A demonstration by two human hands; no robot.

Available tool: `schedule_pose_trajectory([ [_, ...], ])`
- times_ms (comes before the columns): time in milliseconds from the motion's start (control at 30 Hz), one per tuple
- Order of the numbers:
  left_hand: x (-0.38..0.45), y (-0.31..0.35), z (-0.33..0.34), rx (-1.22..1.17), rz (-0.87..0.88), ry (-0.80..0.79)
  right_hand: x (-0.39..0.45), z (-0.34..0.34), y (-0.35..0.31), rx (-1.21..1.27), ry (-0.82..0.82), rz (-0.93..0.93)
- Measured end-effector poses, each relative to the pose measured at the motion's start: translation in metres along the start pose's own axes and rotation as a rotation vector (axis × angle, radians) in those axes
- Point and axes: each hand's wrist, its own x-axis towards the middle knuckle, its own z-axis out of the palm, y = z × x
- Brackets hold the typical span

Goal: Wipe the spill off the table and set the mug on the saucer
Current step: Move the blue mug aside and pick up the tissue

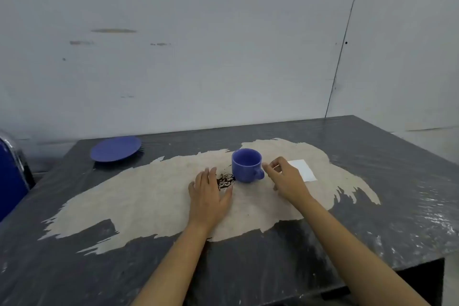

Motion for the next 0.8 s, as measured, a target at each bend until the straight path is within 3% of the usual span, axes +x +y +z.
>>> schedule_pose_trajectory([
  [267, -0.004, -0.001, 0.001, -0.035, -0.057, -0.044, -0.011, 0.009, -0.011, 0.126, -0.157, 0.023],
  [400, -0.003, -0.002, 0.003, -0.025, -0.043, -0.022, -0.009, 0.011, -0.013, 0.399, -0.265, 0.159],
  [567, 0.000, -0.001, 0.004, 0.025, -0.015, -0.033, -0.004, 0.016, -0.007, 0.623, -0.186, 0.207],
  [800, 0.034, 0.029, 0.007, -0.005, 0.025, -0.100, 0.018, 0.001, 0.000, 0.660, -0.107, 0.159],
])
